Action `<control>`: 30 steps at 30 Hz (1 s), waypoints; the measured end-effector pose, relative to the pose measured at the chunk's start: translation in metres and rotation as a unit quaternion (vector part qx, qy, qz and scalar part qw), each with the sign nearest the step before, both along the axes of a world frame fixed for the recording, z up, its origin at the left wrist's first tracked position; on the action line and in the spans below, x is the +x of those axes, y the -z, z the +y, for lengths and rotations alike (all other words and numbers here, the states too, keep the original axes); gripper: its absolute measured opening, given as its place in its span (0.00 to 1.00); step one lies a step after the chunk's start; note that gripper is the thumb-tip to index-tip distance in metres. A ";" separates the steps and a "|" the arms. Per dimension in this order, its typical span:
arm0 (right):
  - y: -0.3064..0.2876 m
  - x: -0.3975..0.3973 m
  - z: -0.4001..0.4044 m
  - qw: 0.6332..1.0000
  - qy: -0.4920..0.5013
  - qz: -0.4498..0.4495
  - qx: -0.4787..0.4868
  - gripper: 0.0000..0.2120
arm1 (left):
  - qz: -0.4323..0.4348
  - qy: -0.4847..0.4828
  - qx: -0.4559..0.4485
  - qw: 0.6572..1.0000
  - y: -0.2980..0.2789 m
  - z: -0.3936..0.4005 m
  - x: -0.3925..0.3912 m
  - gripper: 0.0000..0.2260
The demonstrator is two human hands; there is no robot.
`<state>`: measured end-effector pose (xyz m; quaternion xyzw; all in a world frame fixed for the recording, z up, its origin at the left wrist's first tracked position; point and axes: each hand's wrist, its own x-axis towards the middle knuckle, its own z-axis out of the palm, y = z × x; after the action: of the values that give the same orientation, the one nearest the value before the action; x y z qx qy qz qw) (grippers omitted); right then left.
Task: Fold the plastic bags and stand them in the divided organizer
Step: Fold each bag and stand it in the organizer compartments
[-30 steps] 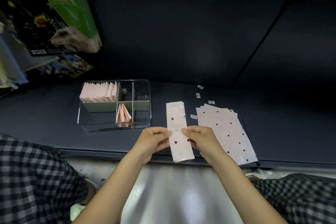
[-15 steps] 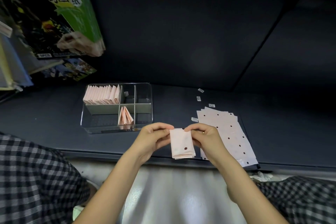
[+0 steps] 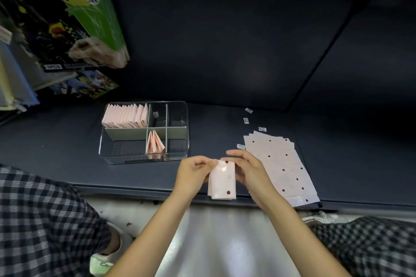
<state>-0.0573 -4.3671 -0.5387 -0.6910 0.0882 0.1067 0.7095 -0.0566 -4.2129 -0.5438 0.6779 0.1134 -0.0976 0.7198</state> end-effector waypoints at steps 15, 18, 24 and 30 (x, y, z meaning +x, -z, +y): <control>0.002 0.003 -0.008 0.994 0.077 -0.038 -0.063 0.03 | 0.057 0.112 0.015 0.992 0.010 0.005 -0.001 0.04; 0.009 0.000 -0.002 0.998 0.056 0.030 -0.021 0.05 | 0.069 0.049 -0.010 0.996 0.014 0.006 0.000 0.05; 0.019 -0.003 0.013 0.996 0.011 0.072 -0.049 0.05 | 0.114 -0.016 -0.096 0.989 0.020 0.019 0.006 0.04; 0.023 0.006 0.026 0.990 0.054 0.044 -0.126 0.04 | 0.000 -0.019 0.183 0.983 0.031 0.045 0.032 0.05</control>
<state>-0.0518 -4.3413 -0.5621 -0.7638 0.1693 0.0860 0.6169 -0.0246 -4.1674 -0.5746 0.7956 0.1425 -0.0616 0.5856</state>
